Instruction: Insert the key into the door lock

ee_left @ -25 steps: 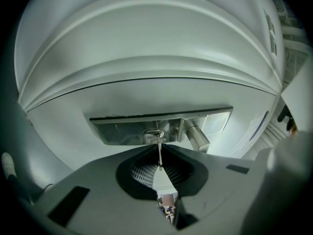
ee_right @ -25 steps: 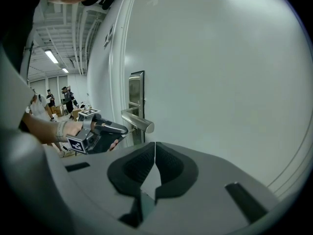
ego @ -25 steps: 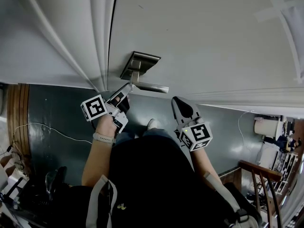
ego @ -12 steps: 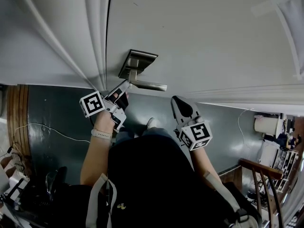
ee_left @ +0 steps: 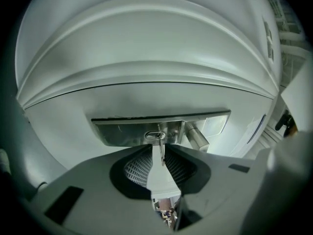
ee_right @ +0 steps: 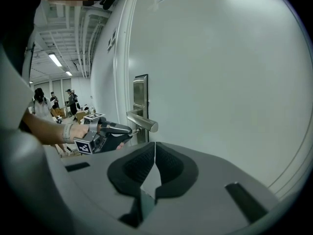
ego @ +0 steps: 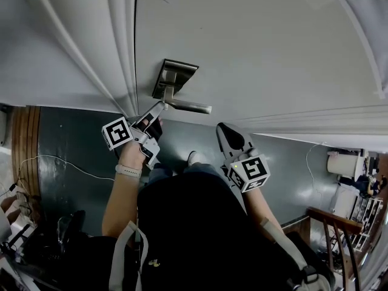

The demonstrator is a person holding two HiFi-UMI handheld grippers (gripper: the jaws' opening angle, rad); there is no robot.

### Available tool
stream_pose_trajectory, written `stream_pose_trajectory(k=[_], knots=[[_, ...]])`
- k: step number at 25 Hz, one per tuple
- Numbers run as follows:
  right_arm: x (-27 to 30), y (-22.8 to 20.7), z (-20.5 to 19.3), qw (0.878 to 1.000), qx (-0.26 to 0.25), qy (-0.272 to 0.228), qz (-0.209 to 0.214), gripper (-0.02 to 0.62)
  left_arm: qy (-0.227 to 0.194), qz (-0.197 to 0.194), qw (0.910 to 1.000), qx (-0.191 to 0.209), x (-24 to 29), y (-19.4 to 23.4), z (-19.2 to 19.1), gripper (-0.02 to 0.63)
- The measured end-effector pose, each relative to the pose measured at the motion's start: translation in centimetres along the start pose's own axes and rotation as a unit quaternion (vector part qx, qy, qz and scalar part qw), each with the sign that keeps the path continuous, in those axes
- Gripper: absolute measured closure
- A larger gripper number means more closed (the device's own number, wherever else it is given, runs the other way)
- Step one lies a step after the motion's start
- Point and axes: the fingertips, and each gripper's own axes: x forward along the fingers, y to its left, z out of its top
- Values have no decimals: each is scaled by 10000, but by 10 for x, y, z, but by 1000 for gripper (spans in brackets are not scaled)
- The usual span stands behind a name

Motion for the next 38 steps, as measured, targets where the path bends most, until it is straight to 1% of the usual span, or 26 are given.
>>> stream_pose_trajectory(k=[5, 9, 11, 13, 15, 19, 20, 22, 26, 30, 35, 38], knots=[[0, 1, 0, 9997, -44, -47, 235, 578, -235, 105, 9997, 23, -14, 1, -3, 528], [0, 5, 1, 9987, -114, -79, 500, 578, -426, 299, 9986, 126, -27, 3, -7, 529], [1, 8, 2, 9977, -146, -102, 656, 578, -547, 370, 9977, 131, -35, 1, -10, 536], [3, 11, 5, 9962, -194, -129, 845, 578, -720, 422, 9964, 167, -44, -4, -11, 560], [6, 16, 7, 9940, -262, -162, 1047, 578, -911, 472, 9943, 279, -53, -11, -11, 591], [9, 25, 13, 9887, -382, -193, 1438, 578, -1264, 566, 9889, 543, -73, -24, -14, 597], [10, 27, 15, 9871, -410, -200, 1535, 578, -1323, 610, 9872, 655, -78, -28, -15, 598], [12, 33, 19, 9836, -471, -252, 1721, 578, -1408, 751, 9821, 1006, -87, -36, -18, 598], [14, 44, 28, 9758, -538, -337, 2092, 578, -1552, 1001, 9657, 1826, -102, -55, -23, 597], [10, 59, 39, 9671, -624, -423, 2431, 578, -1705, 1432, 9416, 2526, -119, -77, -32, 598], [12, 75, 50, 9535, -703, -523, 2885, 578, -2028, 1893, 9003, 3354, -135, -104, -39, 598], [11, 86, 55, 9450, -772, -575, 3126, 578, -2130, 2164, 8745, 3781, -145, -119, -44, 597]])
